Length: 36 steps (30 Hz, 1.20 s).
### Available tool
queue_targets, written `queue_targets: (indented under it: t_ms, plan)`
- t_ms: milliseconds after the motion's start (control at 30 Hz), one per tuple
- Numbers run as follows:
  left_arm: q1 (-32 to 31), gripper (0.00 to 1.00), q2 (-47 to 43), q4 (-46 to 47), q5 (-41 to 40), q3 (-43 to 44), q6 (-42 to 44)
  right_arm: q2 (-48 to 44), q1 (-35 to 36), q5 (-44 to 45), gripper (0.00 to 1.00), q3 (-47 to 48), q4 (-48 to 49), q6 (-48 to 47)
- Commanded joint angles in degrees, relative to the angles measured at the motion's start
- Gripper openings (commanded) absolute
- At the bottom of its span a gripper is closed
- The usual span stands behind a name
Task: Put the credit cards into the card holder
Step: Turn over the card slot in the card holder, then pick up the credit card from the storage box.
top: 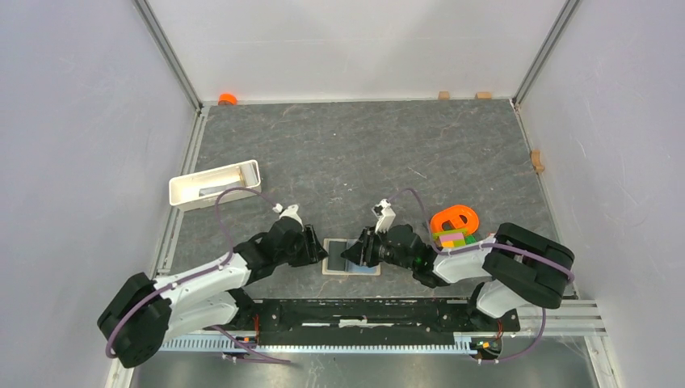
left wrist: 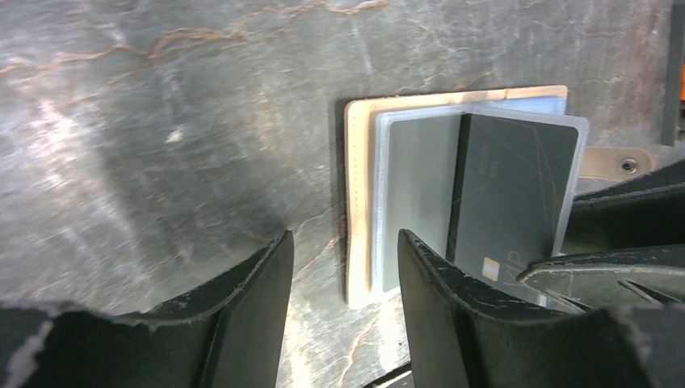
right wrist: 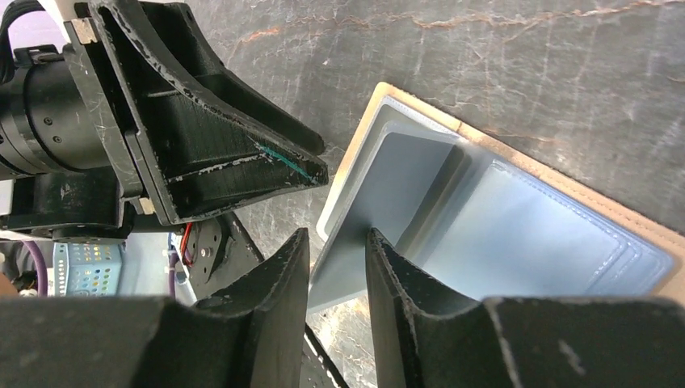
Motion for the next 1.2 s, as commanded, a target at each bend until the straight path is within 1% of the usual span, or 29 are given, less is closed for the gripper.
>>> queue_targets:
  t_ms: [0,200,333,400,533,600,667,800,900,1067,1167]
  plan:
    - [1.21,0.59,-3.98,-13.92,-6.17,1.04,0.24,1.19,1.0,0.09,0.38,3.39,-0.71,-3.28]
    - [2.86,0.65,-9.58,-19.75,-7.03,3.02,0.53,4.07,1.96,-0.63,0.47,7.05,-3.59,-5.29]
    - [5.42,0.68,-11.51,-23.73,-7.04,4.98,2.25,5.52,3.07,-0.94,0.53,9.6,-5.67,-6.69]
    - [7.2,0.7,-12.27,-26.17,-6.95,6.35,3.73,5.41,3.61,-0.54,0.54,10.73,-7.26,-7.79]
    - [9.52,0.74,-13.73,-27.66,-5.57,8.8,4.3,2.65,4.12,0.96,0.57,11.7,-10.46,-10.54]
    - [10.96,0.77,-13.58,-29.39,-4.96,11.45,5.29,-0.06,4.08,2.45,0.61,11.97,-13.52,-12.94]
    - [12.61,0.81,-12.94,-32.34,-4.74,15.92,7.25,-3.68,4.1,5.71,0.64,11.95,-17.25,-15.84]
    - [16.11,0.88,-9.7,-38.5,-6.49,25.83,13.32,-11.0,3.35,10.55,0.74,13.1,-26.09,-21.98]
    - [20.47,0.92,-4.82,-41.09,-7.06,32.52,18.95,-15.94,0.91,11.13,0.79,13.07,-30.51,-25.94]
    - [30.51,0.99,4.71,-39.37,-5.38,39.96,25.18,-21.49,-4.27,8.66,0.85,13.58,-35.52,-31.1]
    - [36.63,1.0,11.18,-37.47,-2.32,44.36,26.67,-24.4,-6.6,6.7,0.88,13.5,-37.0,-33.49]
